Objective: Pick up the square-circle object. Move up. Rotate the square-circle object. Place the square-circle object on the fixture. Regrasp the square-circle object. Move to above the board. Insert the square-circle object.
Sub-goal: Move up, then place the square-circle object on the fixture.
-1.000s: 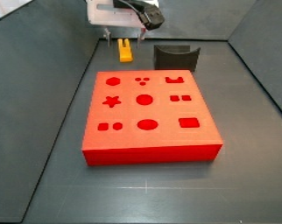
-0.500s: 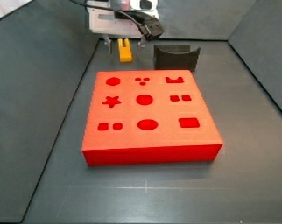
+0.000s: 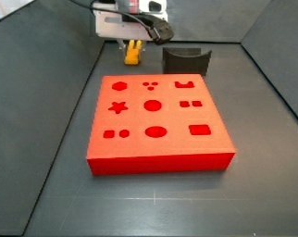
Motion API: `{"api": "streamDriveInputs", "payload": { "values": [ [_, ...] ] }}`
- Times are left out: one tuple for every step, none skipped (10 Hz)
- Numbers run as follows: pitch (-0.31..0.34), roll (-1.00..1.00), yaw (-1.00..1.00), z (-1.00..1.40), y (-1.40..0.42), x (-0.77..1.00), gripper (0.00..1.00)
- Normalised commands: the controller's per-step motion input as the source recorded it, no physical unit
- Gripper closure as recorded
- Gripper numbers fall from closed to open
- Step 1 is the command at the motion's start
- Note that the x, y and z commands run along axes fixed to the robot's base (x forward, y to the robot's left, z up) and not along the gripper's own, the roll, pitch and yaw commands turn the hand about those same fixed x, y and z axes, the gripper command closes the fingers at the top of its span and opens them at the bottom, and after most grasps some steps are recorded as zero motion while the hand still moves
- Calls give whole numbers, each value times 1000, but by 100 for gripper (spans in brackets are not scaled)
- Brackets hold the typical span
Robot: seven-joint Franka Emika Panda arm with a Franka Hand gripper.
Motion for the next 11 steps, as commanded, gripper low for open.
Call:
{"api": "streamDriveInputs", "payload": {
  "values": [
    [29,13,-7,713,4,-27,100],
    [41,30,-15,588,5,-20,100],
    [61,53,-20,405,5,-16,100],
    [69,72,-23,267,3,-15,100],
    [0,0,0,1000,0,0,100],
    [1,9,2,1000,0,1,100],
    [21,34,-6,1000,4,-10,100],
    [33,54,-14,1000,4,-14,100],
    [44,73,-18,1000,4,-20,100],
    [52,92,-8,1000,2,-25,100],
    [61,109,3,1000,0,-32,100]
  ]
}}
